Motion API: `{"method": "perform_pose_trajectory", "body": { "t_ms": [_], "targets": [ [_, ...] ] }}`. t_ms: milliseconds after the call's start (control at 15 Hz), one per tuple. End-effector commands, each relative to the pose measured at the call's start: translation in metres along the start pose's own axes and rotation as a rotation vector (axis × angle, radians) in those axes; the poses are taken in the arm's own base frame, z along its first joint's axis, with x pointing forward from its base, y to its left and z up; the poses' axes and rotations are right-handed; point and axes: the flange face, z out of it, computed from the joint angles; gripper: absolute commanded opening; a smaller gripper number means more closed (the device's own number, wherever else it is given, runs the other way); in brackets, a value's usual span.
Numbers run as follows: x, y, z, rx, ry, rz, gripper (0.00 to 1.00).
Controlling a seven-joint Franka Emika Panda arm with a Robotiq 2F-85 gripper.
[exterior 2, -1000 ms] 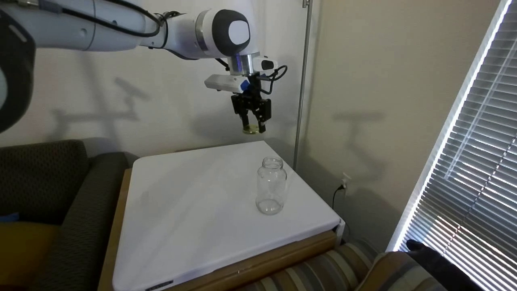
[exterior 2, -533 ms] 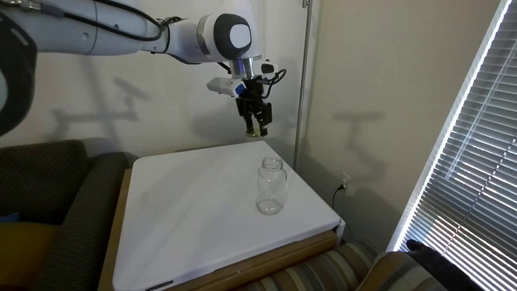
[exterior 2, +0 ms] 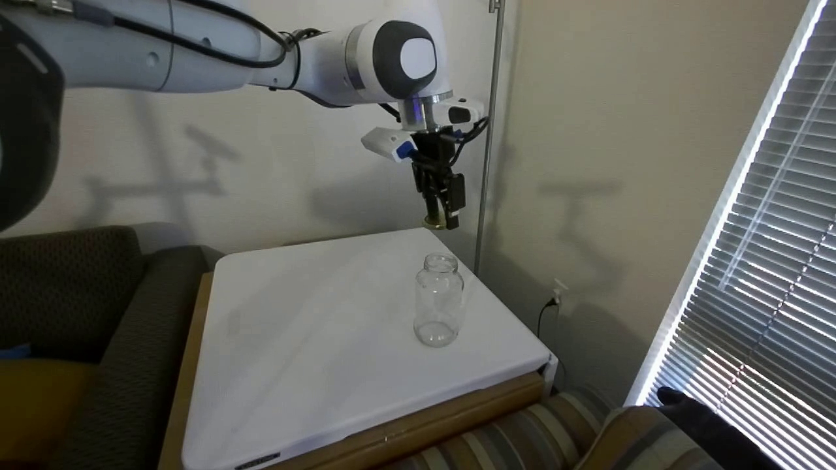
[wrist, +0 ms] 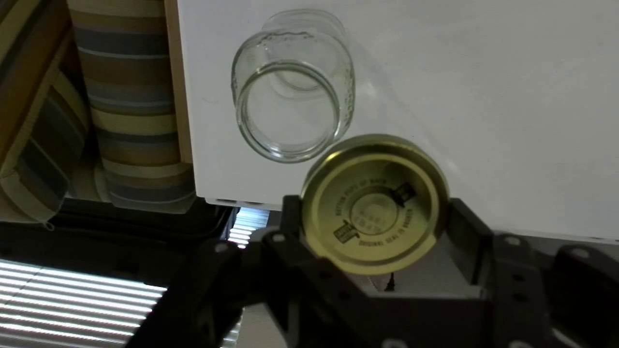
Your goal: Put the lid on the glass jar
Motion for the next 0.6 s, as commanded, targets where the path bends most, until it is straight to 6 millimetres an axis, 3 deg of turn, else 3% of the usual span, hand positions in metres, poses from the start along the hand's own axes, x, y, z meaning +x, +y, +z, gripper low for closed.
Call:
{"method": "perform_pose_trajectory", "body": {
  "t_ms": [0, 533],
  "targets": [
    [0.008, 0.02, 0.004, -0.013, -0.001, 0.08, 0.47],
    [0.013, 0.037, 0.018, -0.015, -0.016, 0.165, 0.47]
  ]
}}
